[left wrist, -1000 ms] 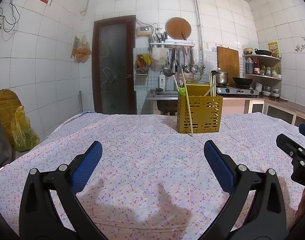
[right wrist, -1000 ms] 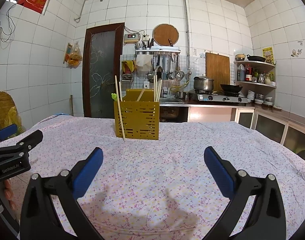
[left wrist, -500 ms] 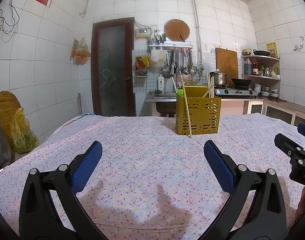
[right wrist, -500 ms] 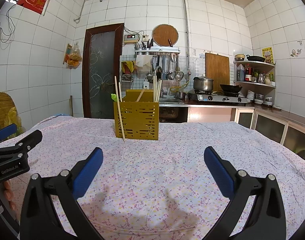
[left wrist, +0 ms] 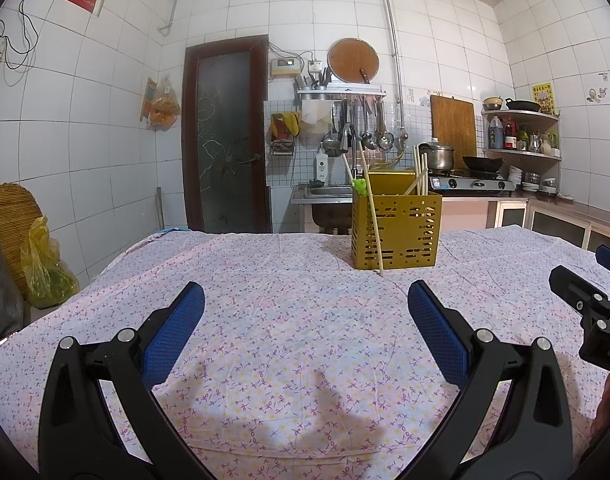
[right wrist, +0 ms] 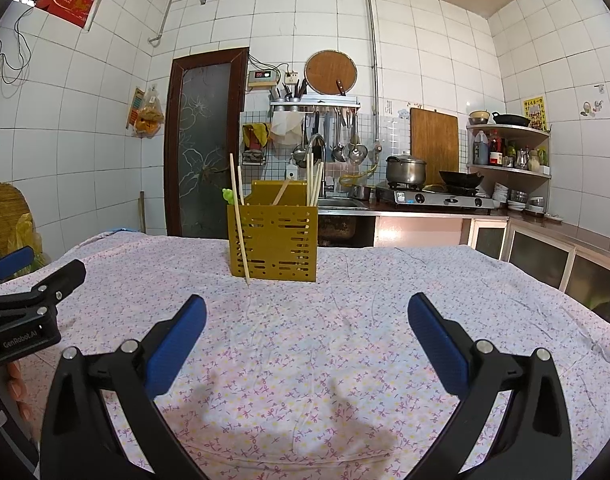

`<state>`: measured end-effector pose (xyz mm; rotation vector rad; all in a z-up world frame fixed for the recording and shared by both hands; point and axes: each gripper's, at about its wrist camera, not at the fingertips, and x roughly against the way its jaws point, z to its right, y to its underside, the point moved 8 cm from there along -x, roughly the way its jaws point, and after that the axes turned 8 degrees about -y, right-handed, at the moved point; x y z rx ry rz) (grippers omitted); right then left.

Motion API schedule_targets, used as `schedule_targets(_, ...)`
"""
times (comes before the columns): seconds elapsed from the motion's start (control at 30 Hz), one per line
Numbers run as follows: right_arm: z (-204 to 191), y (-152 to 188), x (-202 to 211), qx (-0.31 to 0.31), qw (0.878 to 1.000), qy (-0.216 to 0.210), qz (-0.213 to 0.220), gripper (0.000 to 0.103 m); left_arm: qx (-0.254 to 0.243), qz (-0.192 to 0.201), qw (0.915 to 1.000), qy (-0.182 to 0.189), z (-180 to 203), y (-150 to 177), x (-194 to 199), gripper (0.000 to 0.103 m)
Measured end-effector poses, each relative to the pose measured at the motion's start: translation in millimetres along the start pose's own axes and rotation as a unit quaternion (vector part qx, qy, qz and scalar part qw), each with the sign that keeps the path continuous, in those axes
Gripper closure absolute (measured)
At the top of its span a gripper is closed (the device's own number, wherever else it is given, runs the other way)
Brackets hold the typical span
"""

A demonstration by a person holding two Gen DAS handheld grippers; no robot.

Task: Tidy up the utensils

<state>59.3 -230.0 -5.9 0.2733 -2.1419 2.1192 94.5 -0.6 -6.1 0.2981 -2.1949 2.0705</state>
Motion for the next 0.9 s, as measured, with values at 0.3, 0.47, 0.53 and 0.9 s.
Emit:
schedule_targets(0.3, 0.8, 0.5, 0.2, 0.000, 1.000, 0.000, 0.000, 0.004, 0.000, 0.000, 1.0000, 0.001, -0.4, -0.4, 0.1, 0.005)
schedule_targets(0.47, 0.8, 0.3, 0.1, 0.000, 1.000, 0.000, 0.000, 0.004, 0.000, 0.000, 1.0000, 0.002, -0.7, -1.8, -0.2, 0.005)
schedule_targets(0.53, 1.0, 0.6, 0.2, 0.000, 1.000, 0.000, 0.000, 0.005, 0.000, 0.000, 1.0000, 0.001, -0.7, -1.9, -0.3, 0.005)
schedule_targets(0.9, 2.2, -1.9, -0.7, -0.001, 1.000, 0.003, 0.000, 0.005, 0.000, 0.000, 1.0000, 0.002, -0.8, -1.7, -0.4, 0.005)
